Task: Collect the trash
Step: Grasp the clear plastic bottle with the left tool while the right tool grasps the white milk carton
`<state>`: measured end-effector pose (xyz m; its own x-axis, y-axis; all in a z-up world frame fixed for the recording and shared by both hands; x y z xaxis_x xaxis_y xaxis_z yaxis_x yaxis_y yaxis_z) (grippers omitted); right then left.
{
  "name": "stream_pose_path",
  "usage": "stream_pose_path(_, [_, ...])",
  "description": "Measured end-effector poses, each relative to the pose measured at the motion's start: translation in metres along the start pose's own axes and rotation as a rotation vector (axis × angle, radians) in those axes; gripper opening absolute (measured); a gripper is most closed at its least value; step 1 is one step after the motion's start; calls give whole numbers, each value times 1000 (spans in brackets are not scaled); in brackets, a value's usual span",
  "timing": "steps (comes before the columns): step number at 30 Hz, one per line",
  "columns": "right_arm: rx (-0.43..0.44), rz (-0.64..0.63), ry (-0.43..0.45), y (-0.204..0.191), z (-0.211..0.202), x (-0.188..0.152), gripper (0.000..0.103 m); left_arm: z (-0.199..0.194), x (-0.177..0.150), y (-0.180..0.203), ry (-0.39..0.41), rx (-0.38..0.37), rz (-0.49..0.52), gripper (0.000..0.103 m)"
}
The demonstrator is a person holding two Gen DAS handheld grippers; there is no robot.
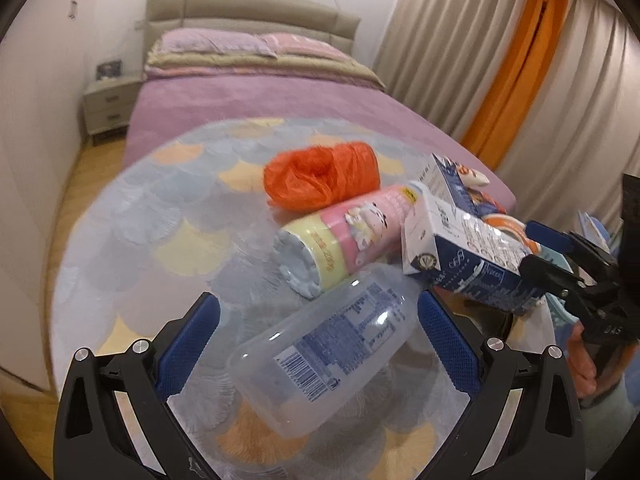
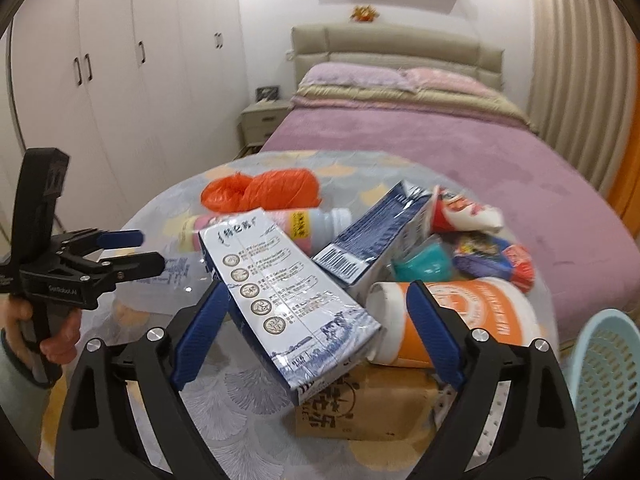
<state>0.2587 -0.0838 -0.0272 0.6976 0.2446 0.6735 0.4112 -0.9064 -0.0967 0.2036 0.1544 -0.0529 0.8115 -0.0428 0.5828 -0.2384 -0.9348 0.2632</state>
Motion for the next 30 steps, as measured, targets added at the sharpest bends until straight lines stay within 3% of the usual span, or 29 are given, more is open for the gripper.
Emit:
stream_pose_path(3, [24, -29, -36, -2, 11, 1, 90, 6, -3, 4, -45, -30, 24, 95])
stream_pose_path(11, [79, -58, -80, -10, 25, 1, 89, 1, -24, 21, -98, -19, 79, 92])
stream_pose_path(16, [41, -97, -112, -25, 25, -8, 69, 2, -30, 31, -117, 21, 80, 88])
stream_pose_path(21, [41, -98, -85, -33, 10, -17, 64, 5, -40, 39, -152, 75, 66, 66])
stream_pose_path(30, [82, -26, -4, -32, -38, -29, 57, -16, -55, 55, -74, 79, -1, 60])
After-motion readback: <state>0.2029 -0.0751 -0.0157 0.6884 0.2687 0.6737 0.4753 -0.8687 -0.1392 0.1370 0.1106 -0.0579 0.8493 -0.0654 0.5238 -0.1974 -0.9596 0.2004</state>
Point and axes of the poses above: each gripper's, at about its wrist camera, not at the fingertips, and z roughly the way its jaws point, y to its right, x to its top, the point moved 2 cm from there along z, roughly the way its jaws point, and after that the axes turned 7 degrees about -y, right-handed, at the moved point
